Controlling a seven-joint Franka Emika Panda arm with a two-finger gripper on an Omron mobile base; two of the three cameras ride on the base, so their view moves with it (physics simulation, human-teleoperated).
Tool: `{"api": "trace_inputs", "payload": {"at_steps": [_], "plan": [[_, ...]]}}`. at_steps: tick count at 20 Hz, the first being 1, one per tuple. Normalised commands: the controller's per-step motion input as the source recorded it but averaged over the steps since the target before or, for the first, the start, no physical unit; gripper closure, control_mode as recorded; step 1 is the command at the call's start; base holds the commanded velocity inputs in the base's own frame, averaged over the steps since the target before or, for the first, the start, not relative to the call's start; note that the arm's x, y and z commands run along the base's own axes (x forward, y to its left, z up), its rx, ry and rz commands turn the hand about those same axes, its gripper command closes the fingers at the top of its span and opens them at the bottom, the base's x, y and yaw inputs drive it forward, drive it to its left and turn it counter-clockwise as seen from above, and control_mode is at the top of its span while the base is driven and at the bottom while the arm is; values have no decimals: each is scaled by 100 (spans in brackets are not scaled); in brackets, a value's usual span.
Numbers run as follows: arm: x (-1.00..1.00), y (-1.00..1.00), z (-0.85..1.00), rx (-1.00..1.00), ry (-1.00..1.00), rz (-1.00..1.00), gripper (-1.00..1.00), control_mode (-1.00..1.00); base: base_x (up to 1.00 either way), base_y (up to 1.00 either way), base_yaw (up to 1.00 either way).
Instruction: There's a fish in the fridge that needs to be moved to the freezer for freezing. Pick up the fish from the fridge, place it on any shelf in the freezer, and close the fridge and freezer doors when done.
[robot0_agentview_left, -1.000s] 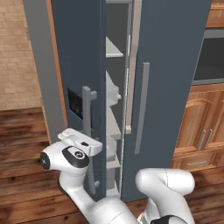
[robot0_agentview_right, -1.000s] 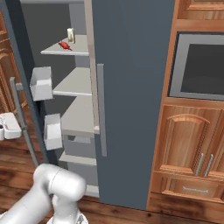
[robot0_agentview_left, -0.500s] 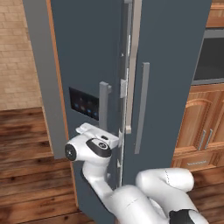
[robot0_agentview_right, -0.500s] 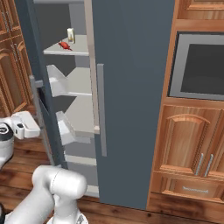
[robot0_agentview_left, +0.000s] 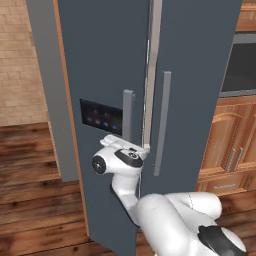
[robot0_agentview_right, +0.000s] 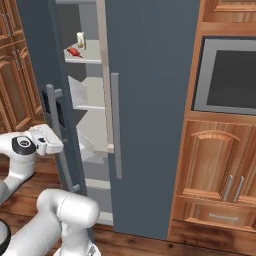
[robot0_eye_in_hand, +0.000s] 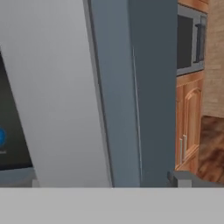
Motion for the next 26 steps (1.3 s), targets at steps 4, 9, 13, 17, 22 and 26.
{"api": "trace_inputs", "payload": {"at_steps": [4,9,13,17,22,26], "plan": [[40,-33,0,0,0,0,-100,-100,0,0,0],[60,-7,0,0,0,0,-100,-100,0,0,0],[57,0,0,0,0,0,-100,-100,0,0,0],[69,0,0,0,0,0,-100,-100,0,0,0],[66,0,0,0,0,0,-100,-100,0,0,0],[60,-2,0,0,0,0,-100,-100,0,0,0]]}}
